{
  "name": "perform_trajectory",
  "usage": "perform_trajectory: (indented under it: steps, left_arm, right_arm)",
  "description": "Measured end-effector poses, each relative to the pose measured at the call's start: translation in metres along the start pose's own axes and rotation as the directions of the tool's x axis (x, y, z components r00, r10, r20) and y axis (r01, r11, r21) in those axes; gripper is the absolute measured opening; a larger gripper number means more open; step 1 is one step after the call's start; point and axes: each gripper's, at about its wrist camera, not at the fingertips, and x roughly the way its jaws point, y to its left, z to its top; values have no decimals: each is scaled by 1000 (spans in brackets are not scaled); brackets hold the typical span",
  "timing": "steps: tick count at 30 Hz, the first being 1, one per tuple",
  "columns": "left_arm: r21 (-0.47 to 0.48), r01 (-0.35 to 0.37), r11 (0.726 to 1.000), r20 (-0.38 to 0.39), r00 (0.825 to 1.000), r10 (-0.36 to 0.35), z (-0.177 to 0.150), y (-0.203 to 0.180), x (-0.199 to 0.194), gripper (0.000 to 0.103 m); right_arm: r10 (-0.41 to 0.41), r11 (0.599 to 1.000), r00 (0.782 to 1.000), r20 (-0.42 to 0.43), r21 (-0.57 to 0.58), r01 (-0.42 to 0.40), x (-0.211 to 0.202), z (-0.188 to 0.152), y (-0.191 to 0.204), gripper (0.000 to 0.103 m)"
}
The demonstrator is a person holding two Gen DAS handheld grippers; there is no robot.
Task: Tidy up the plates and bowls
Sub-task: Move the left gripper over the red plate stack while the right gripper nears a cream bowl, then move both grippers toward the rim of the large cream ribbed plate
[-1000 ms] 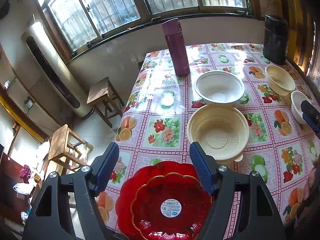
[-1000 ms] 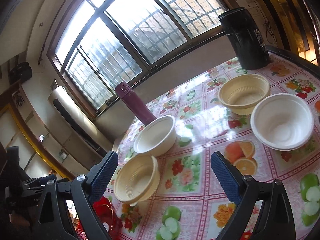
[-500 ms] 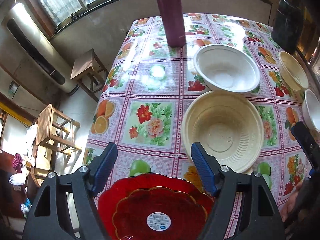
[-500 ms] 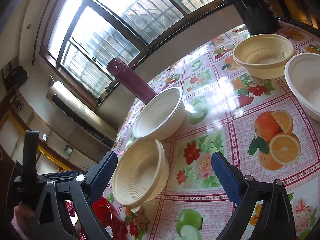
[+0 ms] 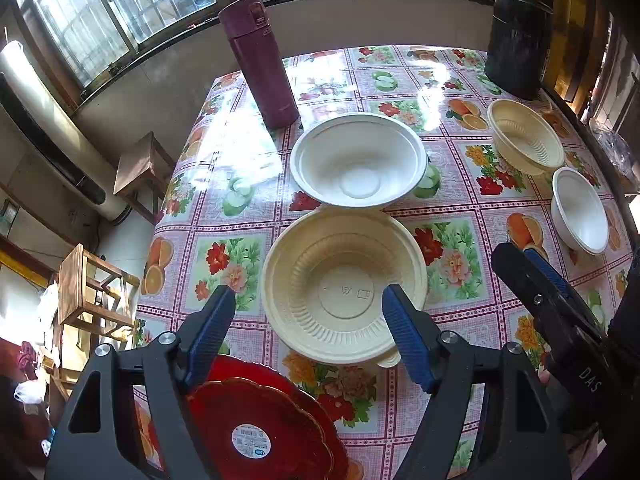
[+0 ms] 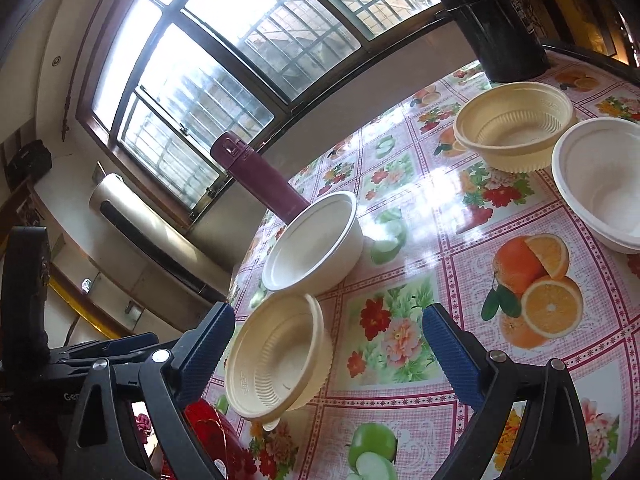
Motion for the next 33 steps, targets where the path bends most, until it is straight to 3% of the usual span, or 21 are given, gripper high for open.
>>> perform_trajectory:
  steps: [14, 33]
  left_arm:
    - [18, -7, 1000, 10, 1000, 7, 0, -22, -7, 76]
    - [-39, -29, 999, 33, 999, 30, -2, -4, -6, 76]
  right_arm:
    - [2, 1000, 1000, 25, 29, -3, -8, 5, -4, 97]
    - [-18, 998, 998, 63, 68, 14, -18, 12, -13, 97]
